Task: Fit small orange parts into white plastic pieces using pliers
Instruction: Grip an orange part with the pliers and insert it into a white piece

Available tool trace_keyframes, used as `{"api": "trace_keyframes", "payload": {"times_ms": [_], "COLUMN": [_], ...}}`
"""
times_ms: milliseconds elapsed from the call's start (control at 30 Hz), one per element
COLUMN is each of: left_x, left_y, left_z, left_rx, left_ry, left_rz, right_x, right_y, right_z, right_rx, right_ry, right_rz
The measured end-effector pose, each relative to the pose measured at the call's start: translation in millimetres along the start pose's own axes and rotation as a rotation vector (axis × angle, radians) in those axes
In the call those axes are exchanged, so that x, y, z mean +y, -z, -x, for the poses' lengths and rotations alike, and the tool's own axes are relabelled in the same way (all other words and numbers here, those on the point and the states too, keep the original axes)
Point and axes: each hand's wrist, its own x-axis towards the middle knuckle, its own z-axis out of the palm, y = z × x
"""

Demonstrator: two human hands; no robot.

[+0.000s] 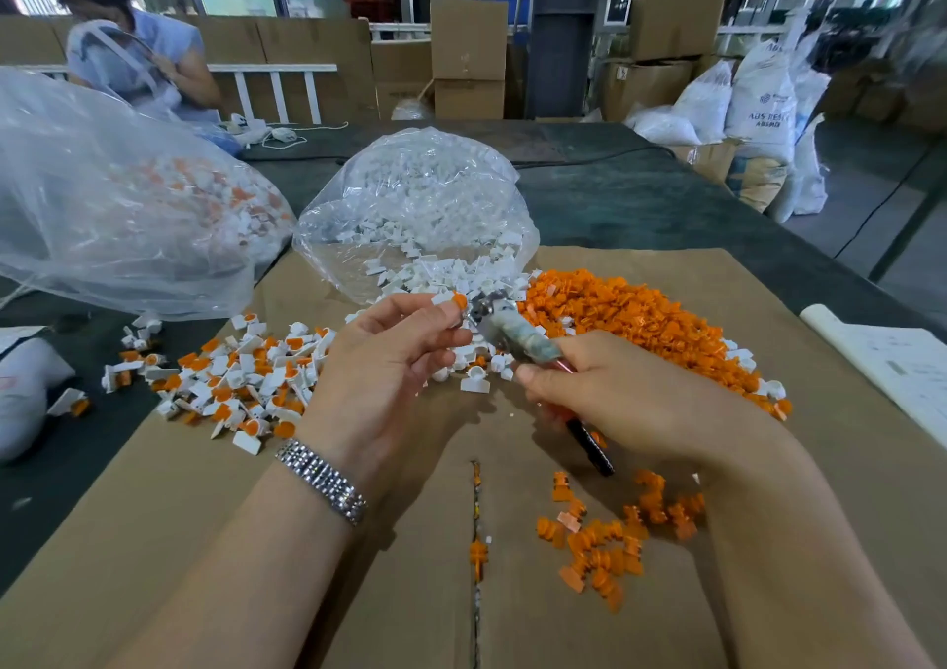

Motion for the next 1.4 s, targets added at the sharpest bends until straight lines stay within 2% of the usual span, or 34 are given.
{"api": "trace_keyframes", "payload": {"times_ms": [167,433,933,1000,1100,1167,1267,1400], "left_x": [-1,-3,-2,-1,0,1,-1,0], "left_y": [0,0,1,2,3,4,3,1], "left_z": [0,-1,1,2,1,0,3,4], "left_rx": [0.024,0.039,0.062,0.053,0.047,0.055,0.053,0.032], "left_ry": [-0.023,-0.041,0.021,0.031,0.008,-0.015,-0.069,-0.087], "left_rz": [-0.030,-0.093,-0.006,-0.014,-0.023,-0.053,-0.201,-0.309], "right_x": [-11,-11,-2,0,2,5,15,31], "right_y": [-1,-8,-20,-21,-15,-7,1,0], "right_z": [3,1,-16,-16,-10,-8,-13,-24], "right_rx": [0.006,0.003,0.191,0.168,0.115,0.149,0.307,0.436], "right_ry": [0.032,0.082,0.158,0.148,0.132,0.124,0.049,-0.186], "right_rz": [-0.026,0.087,0.220,0.228,0.072,0.013,0.152,0.386]}}
